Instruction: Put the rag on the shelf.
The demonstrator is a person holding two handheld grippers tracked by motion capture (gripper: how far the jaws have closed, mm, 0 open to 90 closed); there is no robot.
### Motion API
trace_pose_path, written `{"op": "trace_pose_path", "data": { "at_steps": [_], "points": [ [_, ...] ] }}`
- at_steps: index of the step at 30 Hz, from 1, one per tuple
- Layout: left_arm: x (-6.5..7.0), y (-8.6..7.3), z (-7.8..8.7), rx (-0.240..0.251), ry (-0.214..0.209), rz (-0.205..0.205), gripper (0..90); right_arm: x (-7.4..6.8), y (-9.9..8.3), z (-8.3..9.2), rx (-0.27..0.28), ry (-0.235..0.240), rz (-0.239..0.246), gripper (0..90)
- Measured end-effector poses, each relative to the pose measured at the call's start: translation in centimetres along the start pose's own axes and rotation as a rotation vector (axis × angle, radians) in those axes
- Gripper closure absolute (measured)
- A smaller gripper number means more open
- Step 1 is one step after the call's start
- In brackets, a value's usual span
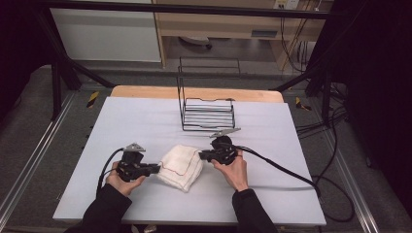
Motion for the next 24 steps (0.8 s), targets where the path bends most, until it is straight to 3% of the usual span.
{"op": "trace_pose_path", "data": {
  "at_steps": [4, 7, 11, 13, 17, 18, 20, 21, 22, 24],
  "points": [
    [1.1, -1.3, -0.7, -0.019, 0.034, -0.004, 81.7, 0.5, -0.4, -0.5, -0.011, -0.023, 0.053, 82.4],
    [1.3, -1.9, -1.1, -0.024, 0.084, -0.044, 81.0, 0.9, -0.9, -2.0, 0.0, -0.056, 0.093, 82.1],
    [1.0, -1.9, -1.2, -0.016, 0.101, -0.057, 78.1, 1.3, -1.4, -3.0, 0.008, -0.077, 0.101, 81.5],
    [0.8, -1.7, -1.0, -0.008, 0.109, -0.063, 72.0, 1.5, -1.7, -3.3, 0.013, -0.078, 0.09, 79.8],
    [0.6, -0.5, -0.1, 0.028, 0.115, -0.099, 53.0, 1.7, -1.5, -2.6, 0.062, -0.065, 0.072, 64.4],
    [0.5, -0.1, 0.2, 0.041, 0.121, -0.107, 53.0, 1.7, -1.5, -2.6, 0.062, -0.065, 0.072, 64.4],
    [0.2, 0.9, 0.6, 0.06, 0.131, -0.126, 43.3, 1.9, -1.1, -1.5, 0.091, -0.06, 0.066, 51.7],
    [0.0, 1.3, 0.6, 0.07, 0.13, -0.133, 43.3, 1.9, -1.1, -1.5, 0.091, -0.06, 0.066, 51.7],
    [-0.1, 1.7, 0.6, 0.075, 0.132, -0.144, 38.4, 2.2, -1.1, -0.8, 0.105, -0.066, 0.064, 40.7],
    [-0.8, 2.4, 0.3, 0.075, 0.144, -0.157, 36.0, 2.3, -1.1, -0.4, 0.108, -0.063, 0.054, 37.5]
  ]
}}
Point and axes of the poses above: each handheld gripper's, and its own axes: z roughly backward along the jaws, y roughly out of its top, x roughly to its right, the point moved 10 cm from there along -z, roughly forward along the jaws, and after that the axes turned 9 degrees about -y, right-handed, at the moved point
